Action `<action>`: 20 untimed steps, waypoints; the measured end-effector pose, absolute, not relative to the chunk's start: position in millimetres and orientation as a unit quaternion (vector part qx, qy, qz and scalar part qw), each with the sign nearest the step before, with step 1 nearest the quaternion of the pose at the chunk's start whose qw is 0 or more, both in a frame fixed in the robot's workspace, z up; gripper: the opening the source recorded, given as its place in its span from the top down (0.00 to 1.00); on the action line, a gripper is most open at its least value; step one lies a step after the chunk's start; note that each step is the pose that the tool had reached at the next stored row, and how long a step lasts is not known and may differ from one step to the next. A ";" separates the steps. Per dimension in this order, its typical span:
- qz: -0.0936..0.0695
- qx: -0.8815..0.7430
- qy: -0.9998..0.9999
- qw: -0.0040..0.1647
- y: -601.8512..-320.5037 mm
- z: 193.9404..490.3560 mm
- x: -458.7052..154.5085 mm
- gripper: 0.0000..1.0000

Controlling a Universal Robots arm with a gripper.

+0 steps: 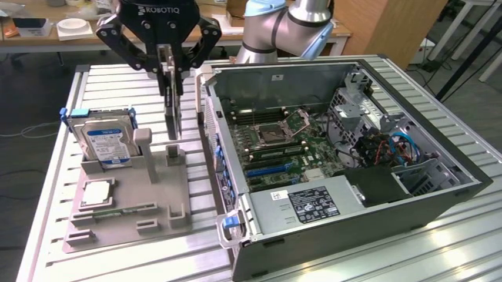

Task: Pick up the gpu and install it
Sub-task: 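Pick up the gpu and move the gpu toward the slot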

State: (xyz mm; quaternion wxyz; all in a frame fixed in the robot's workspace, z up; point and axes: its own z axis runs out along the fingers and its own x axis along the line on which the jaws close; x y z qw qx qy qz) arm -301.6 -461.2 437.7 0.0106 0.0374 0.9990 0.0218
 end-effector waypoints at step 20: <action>0.022 0.037 0.999 0.011 -461.2 437.7 -278.8 0.74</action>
